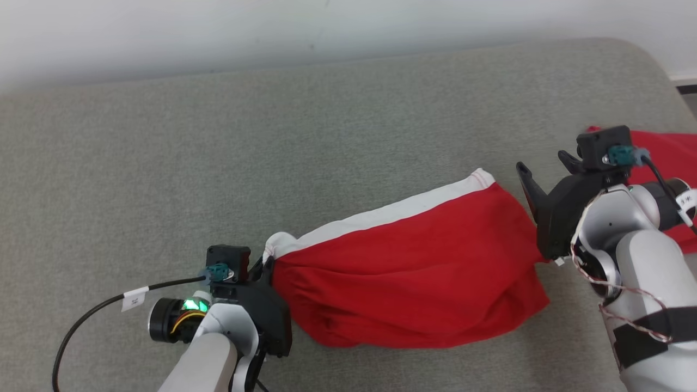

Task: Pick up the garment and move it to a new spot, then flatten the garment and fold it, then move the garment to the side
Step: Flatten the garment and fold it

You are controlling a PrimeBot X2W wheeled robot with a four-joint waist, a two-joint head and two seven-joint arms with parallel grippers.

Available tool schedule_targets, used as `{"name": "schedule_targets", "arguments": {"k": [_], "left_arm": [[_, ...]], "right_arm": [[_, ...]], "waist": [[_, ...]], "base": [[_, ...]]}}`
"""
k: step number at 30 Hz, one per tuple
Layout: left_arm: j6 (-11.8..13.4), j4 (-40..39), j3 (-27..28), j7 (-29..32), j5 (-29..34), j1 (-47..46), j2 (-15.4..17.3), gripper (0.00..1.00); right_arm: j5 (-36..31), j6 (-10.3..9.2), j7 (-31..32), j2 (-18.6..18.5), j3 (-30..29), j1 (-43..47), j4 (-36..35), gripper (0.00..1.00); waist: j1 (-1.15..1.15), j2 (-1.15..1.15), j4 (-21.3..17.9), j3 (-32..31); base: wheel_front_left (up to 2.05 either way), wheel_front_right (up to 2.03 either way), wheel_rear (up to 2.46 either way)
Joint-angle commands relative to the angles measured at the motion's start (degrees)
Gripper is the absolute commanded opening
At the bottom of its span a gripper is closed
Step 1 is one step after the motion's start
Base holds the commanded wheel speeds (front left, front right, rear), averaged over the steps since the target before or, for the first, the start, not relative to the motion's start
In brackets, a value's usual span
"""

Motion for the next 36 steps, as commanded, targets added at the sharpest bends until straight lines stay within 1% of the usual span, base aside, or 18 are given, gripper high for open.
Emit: {"name": "schedule_targets", "arguments": {"k": [1, 5, 6, 7, 8, 9, 14, 15, 16, 17, 19, 20, 21, 24, 25, 26, 30, 36], "left_arm": [[-0.1, 0.1, -0.4, -0.1, 0.7, -0.7, -0.2, 0.0], [-0.3, 0.1, -1.0, -0.1, 0.9, -1.7, -0.2, 0.0], [-0.4, 0.1, -1.2, -0.2, 0.9, -1.9, -0.2, 0.0], [-0.3, 0.1, -1.2, -0.2, 0.9, -2.1, -0.2, 0.0], [-0.3, 0.0, -1.3, -0.2, 0.9, -2.3, -0.3, 0.0], [-0.3, 0.0, -1.4, -0.3, 0.9, -2.4, -0.3, 0.0], [-0.5, 0.2, -1.8, -0.2, 0.7, -2.8, -0.2, 0.0], [-0.5, 0.2, -1.9, -0.2, 0.7, -2.9, -0.2, 0.0], [-0.5, 0.2, -1.9, -0.2, 0.7, -2.9, -0.2, 0.0], [-0.5, 0.3, -2.0, -0.2, 0.6, -2.9, -0.2, 0.0], [-0.4, 0.3, -2.1, -0.2, 0.6, -3.0, -0.1, 0.0], [-0.3, 0.3, -2.1, -0.2, 0.5, -3.0, -0.1, 0.0], [-0.3, 0.3, -2.2, -0.1, 0.5, -3.1, 0.0, 0.0], [-0.1, 0.1, -2.2, -0.1, 0.3, -3.4, 0.2, 0.0], [-0.1, -0.1, -2.2, -0.4, 0.4, -3.5, 0.2, 0.0], [0.0, -0.2, -2.1, -0.6, 0.3, -3.7, 0.3, 0.0], [0.4, -1.2, -1.5, -2.9, 0.5, -4.9, 0.7, 0.0], [0.6, -4.3, 0.4, -9.6, 0.9, -8.8, 1.0, 0.0]], "right_arm": [[0.8, -0.16, 1.8, -0.3, 0.5, -1.8, 1.8, 1.0], [0.5, -0.16, 3.9, -1.7, 2.4, -5.6, 6.2, 1.0], [0.7, -0.15, 4.4, -1.8, 2.9, -6.4, 7.2, 0.91], [1.0, -0.15, 4.9, -2.0, 3.6, -7.1, 8.3, 0.71], [1.3, -0.16, 5.5, -2.2, 4.1, -7.9, 9.3, 0.64], [1.3, -0.15, 6.2, -2.5, 4.7, -8.7, 10.3, 0.62], [3.2, -0.15, 8.0, -3.0, 7.1, -11.0, 13.8, 0.71], [3.4, -0.16, 7.9, -3.0, 7.4, -11.2, 14.3, 0.75], [3.4, -0.16, 7.9, -3.0, 7.4, -11.2, 14.3, 0.75], [3.7, -0.16, 7.7, -3.0, 7.7, -11.6, 14.5, 0.82], [4.3, -0.16, 7.8, -3.3, 8.6, -11.8, 15.3, 0.85], [4.5, -0.15, 8.0, -3.4, 9.1, -12.0, 15.7, 0.83], [4.7, -0.15, 8.2, -3.6, 9.5, -12.1, 16.1, 0.77], [5.1, -0.16, 7.9, -3.9, 10.4, -12.5, 16.9, 0.32], [4.9, -0.16, 7.4, -4.1, 10.7, -12.8, 16.9, 0.22], [4.9, -0.16, 6.7, -4.2, 10.7, -13.1, 16.9, 0.0], [4.5, -0.16, 3.6, -4.5, 10.6, -14.1, 16.7, 0.0], [3.1, -0.16, -4.8, -4.0, 8.6, -15.4, 15.0, 0.0]], "waist": [[-0.01, -0.01, 2.0, 2.1], [-0.01, -0.01, 3.3, 4.0], [-0.01, -0.01, 3.5, 4.5], [-0.01, -0.01, 3.7, 4.9], [-0.01, -0.01, 3.9, 5.4], [-0.01, -0.01, 4.1, 5.8], [-0.01, -0.01, 4.7, 7.1], [-0.01, -0.01, 4.8, 7.3], [-0.01, -0.01, 4.8, 7.3], [-0.01, -0.01, 4.8, 7.4], [-0.01, -0.01, 4.9, 7.7], [-0.01, -0.01, 4.9, 7.8], [-0.01, -0.01, 4.9, 7.9], [-0.01, -0.01, 4.9, 8.3], [-0.01, -0.01, 4.9, 8.4], [-0.01, -0.01, 4.9, 8.5], [-0.01, -0.01, 4.6, 8.2], [-0.01, -0.01, 3.9, 6.1]], "base": [[0.0, 0.0, 0.0], [0.0, 0.0, 0.0], [0.0, 0.0, 0.0], [0.0, 0.0, 0.0], [0.0, 0.0, 0.0], [0.0, 0.0, 0.0], [0.0, 0.0, 0.0], [0.0, 0.0, 0.0], [0.0, 0.0, 0.0], [0.0, 0.0, 0.0], [0.0, 0.0, 0.0], [0.0, 0.0, 0.0], [0.0, 0.0, 0.0], [0.0, 0.0, 0.0], [0.0, 0.0, 0.0], [0.0, 0.0, 0.0], [0.0, 0.0, 0.0], [0.0, 0.0, 0.0]]}}
